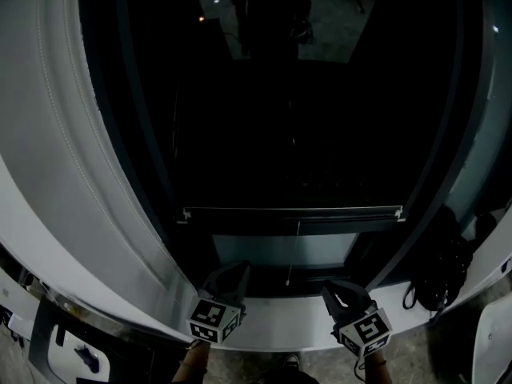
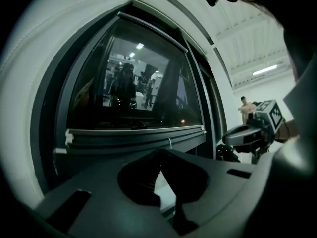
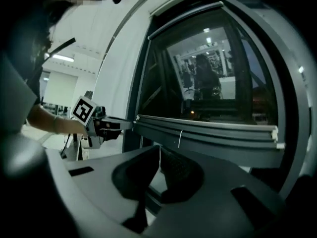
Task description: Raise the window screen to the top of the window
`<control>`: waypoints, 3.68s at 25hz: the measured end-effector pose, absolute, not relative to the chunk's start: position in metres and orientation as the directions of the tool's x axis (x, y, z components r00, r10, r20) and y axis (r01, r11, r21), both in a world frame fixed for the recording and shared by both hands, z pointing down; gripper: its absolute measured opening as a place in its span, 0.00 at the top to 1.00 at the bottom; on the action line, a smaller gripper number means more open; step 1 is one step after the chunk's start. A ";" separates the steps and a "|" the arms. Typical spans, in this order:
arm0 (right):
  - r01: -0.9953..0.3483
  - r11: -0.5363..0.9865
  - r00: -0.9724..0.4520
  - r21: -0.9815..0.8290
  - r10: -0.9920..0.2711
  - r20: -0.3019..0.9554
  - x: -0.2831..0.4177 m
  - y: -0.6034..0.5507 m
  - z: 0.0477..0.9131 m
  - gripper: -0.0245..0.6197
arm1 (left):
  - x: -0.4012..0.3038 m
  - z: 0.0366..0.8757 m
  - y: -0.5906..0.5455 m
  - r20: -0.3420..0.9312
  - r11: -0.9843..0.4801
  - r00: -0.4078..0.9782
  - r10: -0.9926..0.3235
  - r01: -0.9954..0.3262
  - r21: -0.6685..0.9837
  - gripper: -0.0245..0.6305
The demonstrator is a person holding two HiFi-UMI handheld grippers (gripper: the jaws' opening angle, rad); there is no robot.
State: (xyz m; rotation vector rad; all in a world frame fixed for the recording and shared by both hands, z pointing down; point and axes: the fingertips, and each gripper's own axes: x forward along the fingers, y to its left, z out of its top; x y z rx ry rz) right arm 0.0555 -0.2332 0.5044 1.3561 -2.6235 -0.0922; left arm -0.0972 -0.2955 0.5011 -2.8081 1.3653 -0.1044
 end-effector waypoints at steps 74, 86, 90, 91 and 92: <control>-0.247 0.560 -0.325 0.791 -0.817 0.476 0.095 -0.411 0.376 0.92 | -0.082 0.385 -0.429 0.454 -0.527 0.319 -0.832 -0.193 -0.828 0.92; -0.279 0.340 -0.354 0.898 -0.906 0.233 0.101 -0.414 0.214 0.91 | -0.078 0.222 -0.435 0.189 -0.318 0.402 -0.896 -0.286 -0.904 0.90; -0.264 0.275 -0.349 0.924 -0.921 0.174 0.101 -0.413 0.158 0.91 | -0.077 0.164 -0.435 0.124 -0.259 0.412 -0.903 -0.291 -0.921 0.90; -0.261 0.262 -0.349 0.929 -0.923 0.163 0.101 -0.413 0.145 0.91 | -0.077 0.150 -0.434 0.112 -0.245 0.410 -0.905 -0.289 -0.925 0.90; -0.261 0.246 -0.351 0.934 -0.925 0.145 0.102 -0.413 0.133 0.91 | -0.076 0.138 -0.434 0.096 -0.228 0.408 -0.908 -0.289 -0.930 0.90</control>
